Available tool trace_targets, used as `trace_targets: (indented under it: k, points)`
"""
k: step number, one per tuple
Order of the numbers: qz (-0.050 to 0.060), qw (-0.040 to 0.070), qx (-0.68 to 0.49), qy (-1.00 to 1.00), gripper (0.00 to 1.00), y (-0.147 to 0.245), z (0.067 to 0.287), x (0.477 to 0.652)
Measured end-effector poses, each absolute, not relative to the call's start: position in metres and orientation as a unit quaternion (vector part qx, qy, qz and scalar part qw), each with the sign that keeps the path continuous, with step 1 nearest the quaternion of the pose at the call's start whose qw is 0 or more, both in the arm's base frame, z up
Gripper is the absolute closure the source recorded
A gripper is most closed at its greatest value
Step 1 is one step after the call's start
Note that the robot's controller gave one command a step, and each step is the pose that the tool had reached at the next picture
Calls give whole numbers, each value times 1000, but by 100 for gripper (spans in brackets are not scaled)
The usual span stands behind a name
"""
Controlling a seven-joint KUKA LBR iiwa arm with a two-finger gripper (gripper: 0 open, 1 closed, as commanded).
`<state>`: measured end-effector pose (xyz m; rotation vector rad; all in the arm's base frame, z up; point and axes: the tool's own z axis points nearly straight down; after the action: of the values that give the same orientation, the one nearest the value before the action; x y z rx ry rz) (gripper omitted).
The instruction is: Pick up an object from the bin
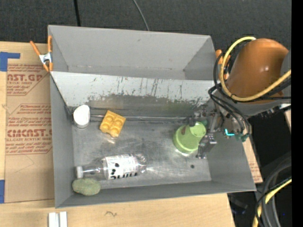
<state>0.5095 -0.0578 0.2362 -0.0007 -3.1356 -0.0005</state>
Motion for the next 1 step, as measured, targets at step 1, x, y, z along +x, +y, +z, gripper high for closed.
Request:
trace_targets:
  k: [1]
  points:
    - [0,-1,0,-1000,0,-58,240,511]
